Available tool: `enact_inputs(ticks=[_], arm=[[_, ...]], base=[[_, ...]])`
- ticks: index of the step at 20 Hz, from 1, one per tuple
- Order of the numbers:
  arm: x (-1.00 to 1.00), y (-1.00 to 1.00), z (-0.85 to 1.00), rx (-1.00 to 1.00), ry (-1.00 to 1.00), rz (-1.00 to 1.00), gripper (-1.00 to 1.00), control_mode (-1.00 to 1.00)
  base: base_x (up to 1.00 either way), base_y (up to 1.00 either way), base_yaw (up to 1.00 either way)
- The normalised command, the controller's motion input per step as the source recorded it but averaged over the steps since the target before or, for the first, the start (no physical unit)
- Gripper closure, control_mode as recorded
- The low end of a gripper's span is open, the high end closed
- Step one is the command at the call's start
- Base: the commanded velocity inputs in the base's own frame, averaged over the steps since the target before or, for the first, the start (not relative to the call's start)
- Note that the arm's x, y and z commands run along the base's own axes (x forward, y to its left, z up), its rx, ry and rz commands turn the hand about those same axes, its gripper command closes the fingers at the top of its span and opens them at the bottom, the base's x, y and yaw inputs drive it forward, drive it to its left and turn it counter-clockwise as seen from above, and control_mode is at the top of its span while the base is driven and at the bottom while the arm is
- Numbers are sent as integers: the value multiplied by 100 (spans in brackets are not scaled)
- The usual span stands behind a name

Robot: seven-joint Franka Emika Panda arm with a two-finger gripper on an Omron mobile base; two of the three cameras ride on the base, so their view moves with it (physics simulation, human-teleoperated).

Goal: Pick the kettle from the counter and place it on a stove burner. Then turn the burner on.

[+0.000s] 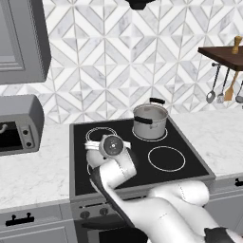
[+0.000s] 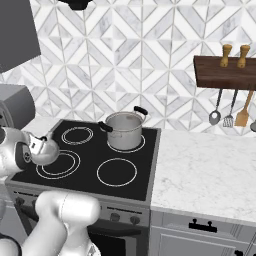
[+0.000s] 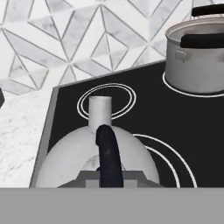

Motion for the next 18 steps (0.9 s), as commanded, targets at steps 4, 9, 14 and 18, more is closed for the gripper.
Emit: enact_inputs(ticks=[4, 9, 14, 18], arm=[[27, 0, -1, -2, 10, 0, 100, -100], [61, 0, -11, -6, 19, 0, 100, -100], [22, 0, -12, -9, 19, 0, 100, -100], [6, 0, -47, -15, 16, 0, 100, -100]], base=[[0, 0, 0], [0, 0, 0], [0, 0, 0], [0, 0, 0]])
